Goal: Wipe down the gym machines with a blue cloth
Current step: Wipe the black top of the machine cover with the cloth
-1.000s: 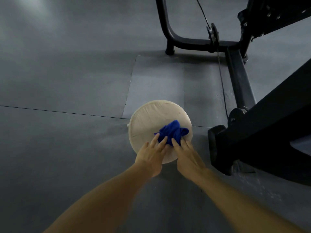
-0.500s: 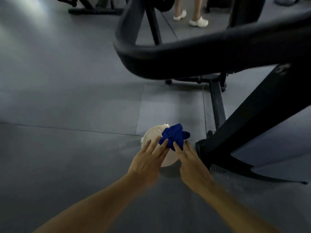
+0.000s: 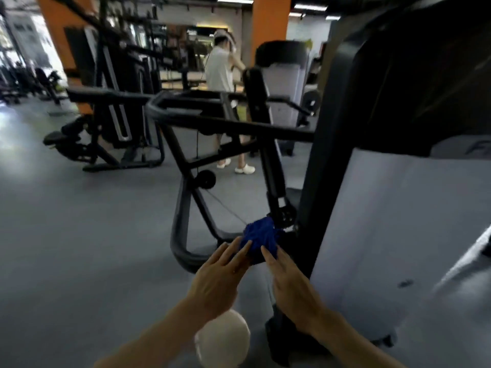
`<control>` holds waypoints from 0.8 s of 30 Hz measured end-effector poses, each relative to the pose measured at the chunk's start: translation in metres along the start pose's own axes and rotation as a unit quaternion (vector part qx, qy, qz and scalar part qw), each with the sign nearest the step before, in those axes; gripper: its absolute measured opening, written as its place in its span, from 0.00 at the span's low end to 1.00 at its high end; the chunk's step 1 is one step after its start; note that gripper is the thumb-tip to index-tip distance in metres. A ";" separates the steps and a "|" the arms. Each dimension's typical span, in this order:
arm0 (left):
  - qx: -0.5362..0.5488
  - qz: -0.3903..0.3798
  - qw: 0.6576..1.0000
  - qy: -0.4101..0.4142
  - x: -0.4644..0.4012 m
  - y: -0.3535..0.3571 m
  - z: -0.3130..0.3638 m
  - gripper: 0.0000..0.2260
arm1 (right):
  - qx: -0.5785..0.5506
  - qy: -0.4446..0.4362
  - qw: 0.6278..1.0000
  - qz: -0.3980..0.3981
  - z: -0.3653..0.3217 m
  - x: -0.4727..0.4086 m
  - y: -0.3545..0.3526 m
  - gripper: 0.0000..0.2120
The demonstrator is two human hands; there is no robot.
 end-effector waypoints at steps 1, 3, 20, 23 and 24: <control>-0.005 0.021 1.000 0.010 -0.012 -0.025 0.001 0.38 | 0.010 0.000 1.000 0.025 -0.005 -0.005 -0.027 0.37; -0.008 0.057 0.998 0.024 -0.035 -0.070 0.004 0.40 | 0.022 -0.002 0.998 0.067 -0.016 -0.014 -0.077 0.36; 0.047 0.171 0.976 0.125 -0.235 -0.244 0.056 0.55 | 0.031 0.019 0.967 0.252 0.038 -0.062 -0.292 0.35; 0.086 0.210 0.965 0.129 -0.274 -0.254 0.053 0.50 | 0.022 -0.005 0.961 0.277 0.053 -0.083 -0.322 0.38; 0.071 0.229 0.962 0.130 -0.290 -0.259 0.053 0.46 | 0.021 -0.015 0.958 0.285 0.059 -0.091 -0.333 0.38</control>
Point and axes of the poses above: each hand's wrist, its own x-axis away from the middle knuckle, its own y-axis out of the palm, z = x × y, the point moved 4 cm from there along -x, towards the middle knuckle, and after that the axes turned 1 degree about -y, right-handed, at the moved point
